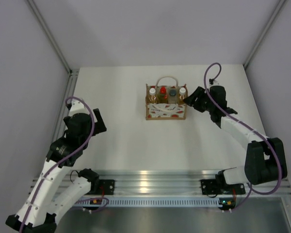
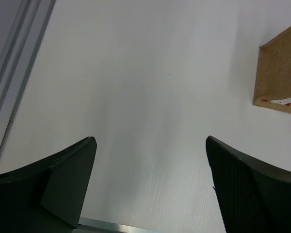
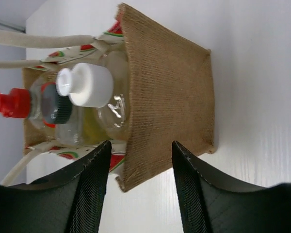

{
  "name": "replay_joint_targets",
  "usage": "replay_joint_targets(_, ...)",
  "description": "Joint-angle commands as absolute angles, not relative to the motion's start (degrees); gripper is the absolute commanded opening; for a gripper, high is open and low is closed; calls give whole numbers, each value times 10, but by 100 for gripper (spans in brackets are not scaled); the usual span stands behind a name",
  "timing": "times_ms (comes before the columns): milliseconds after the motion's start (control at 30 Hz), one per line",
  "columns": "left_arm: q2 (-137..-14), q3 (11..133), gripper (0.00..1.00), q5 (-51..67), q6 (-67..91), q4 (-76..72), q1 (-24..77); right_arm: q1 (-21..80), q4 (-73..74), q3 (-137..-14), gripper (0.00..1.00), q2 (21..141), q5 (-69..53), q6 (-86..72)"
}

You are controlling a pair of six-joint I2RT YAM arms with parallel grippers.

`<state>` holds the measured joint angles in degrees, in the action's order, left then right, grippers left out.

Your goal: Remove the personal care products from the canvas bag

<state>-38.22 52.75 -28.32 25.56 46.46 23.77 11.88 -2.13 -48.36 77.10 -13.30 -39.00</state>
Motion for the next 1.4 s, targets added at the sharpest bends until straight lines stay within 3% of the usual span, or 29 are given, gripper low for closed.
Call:
replay_joint_targets(0,-403,535,99,-252,251,441,241,116,-63,-502,51,810,-124,-379)
replay_joint_targets(133,-414,546,99,-229,255,441,241,116,-72,-476,42,811,-126,-375)
replay_joint_targets(333,-434,593,99,-164,312,435,241,113,-73,-451,40,798,-110,-367)
replay_joint_targets(400,-463,609,99,-116,336,417,241,114,-79,-447,33,810,-108,-367)
replay_joint_targets(500,-531,648,99,-86,360,375,253,114,-96,-433,23,822,-117,-376)
replay_joint_targets(633,-691,749,99,-160,342,367,351,113,-117,-418,12,831,-123,-374)
replay_joint_targets(900,-901,937,96,-228,310,369,409,114,-127,-407,6,830,-126,-372)
replay_joint_targets(1133,-1022,1022,86,-262,280,370,410,114,-127,-396,6,810,-124,-379)
replay_joint_targets(1367,-1106,1089,61,-287,252,384,410,113,-120,-395,6,803,-127,-374)
